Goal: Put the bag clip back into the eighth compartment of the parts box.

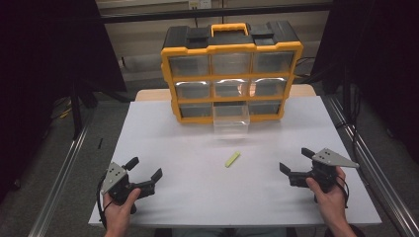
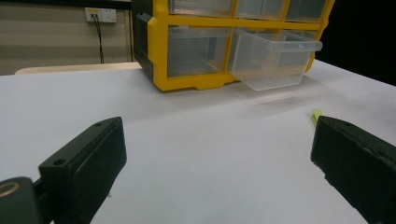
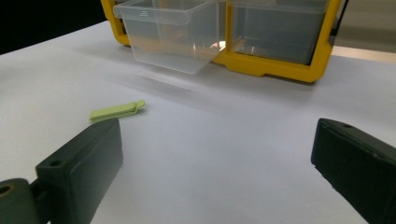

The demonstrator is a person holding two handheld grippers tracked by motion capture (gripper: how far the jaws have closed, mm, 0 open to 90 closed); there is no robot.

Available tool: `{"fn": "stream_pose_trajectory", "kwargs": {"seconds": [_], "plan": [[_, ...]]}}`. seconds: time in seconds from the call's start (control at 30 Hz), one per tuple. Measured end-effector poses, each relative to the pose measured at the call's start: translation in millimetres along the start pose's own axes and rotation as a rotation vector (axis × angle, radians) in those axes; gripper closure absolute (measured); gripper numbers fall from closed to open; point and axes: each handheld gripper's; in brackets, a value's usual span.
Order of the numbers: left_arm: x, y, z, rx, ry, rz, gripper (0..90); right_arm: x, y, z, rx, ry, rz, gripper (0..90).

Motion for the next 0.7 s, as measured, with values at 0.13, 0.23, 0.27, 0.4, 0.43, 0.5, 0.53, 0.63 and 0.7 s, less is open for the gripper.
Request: {"fn": "stream_pose_trajectory", "kwargs": {"seconds": [0.13,0.23,0.27,0.4,0.43,0.5,0.53,0.63,0.7], "plan": [[-0.3,-1.0,0.3,-0.011,-0.006,-0.001,3.6,4.0,1.6,1.2,0.022,0.025,0.018,1.9],[-1.0,-1.0,1.4,0.001,-0.006,-0.001,3.6,7.9,2.4,2.1,0.039,0.061,0.054,2.3],[-1.0,-1.1,1.9,0.004,-0.008,-0.004,3.6,9.0,3.3,2.4,0.044,0.073,0.057,2.7],[-0.4,-3.4,2.6,-0.002,-0.013,0.002,3.6,12.0,6.8,3.5,0.015,0.151,0.102,2.9],[-1.1,-2.2,2.5,0.015,0.001,-0.002,3.6,13.0,8.9,3.8,0.007,0.158,0.108,2.9],[0.8,-3.3,2.3,0.001,-0.006,0.006,3.6,15.1,11.7,5.1,0.006,0.170,0.127,3.0],[-0.2,-1.2,1.7,0.030,0.015,-0.003,3.6,16.3,13.3,5.8,0.001,0.173,0.132,2.9],[1.8,-1.9,0.6,0.010,0.006,-0.004,3.6,21.5,17.1,7.9,-0.005,0.189,0.158,3.0],[1.3,-1.6,0.4,0.009,0.008,-0.001,3.6,24.5,18.5,9.0,-0.012,0.198,0.178,3.0]]}}
Point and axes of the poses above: each handheld gripper's, and its own axes: x roughly forward along the jaws, z roughly out of its top, y roughly to its left, and after that the axes turned 15 degrees about x, right-handed
